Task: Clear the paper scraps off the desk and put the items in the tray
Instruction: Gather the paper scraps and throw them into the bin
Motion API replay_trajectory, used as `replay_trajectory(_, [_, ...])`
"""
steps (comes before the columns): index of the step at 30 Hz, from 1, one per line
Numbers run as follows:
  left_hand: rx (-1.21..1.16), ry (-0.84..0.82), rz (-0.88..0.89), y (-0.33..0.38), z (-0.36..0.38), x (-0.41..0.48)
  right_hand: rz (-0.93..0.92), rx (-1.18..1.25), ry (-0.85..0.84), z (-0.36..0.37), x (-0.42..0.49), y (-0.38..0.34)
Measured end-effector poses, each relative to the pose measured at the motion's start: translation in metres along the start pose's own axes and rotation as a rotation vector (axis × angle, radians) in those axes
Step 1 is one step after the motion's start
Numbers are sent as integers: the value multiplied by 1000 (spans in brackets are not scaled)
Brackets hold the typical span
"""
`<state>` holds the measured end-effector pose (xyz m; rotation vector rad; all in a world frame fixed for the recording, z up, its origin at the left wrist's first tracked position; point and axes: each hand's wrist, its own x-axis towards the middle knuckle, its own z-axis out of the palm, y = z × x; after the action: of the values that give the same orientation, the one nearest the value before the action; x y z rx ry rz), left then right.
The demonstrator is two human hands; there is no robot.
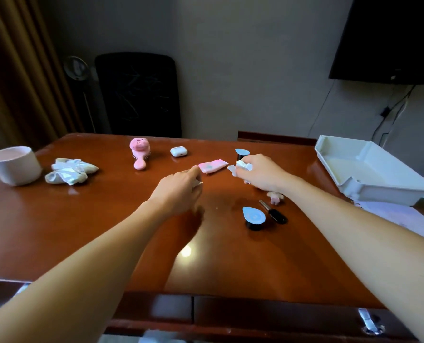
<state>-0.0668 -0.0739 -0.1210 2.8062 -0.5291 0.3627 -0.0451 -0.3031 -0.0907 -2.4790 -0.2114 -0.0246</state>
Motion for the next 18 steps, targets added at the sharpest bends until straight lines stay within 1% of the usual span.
replay_trajectory(4, [-3, 40, -44, -29, -17, -28, -84, -1, -61, 32, 1, -33])
replay_trajectory(11, [10, 77, -121, -73, -45, -79, -155, 17, -133, 80, 1, -89])
replay_trajectory(18, [26, 94, -252, -134, -71, -143, -262, 49, -179, 139, -4, -150])
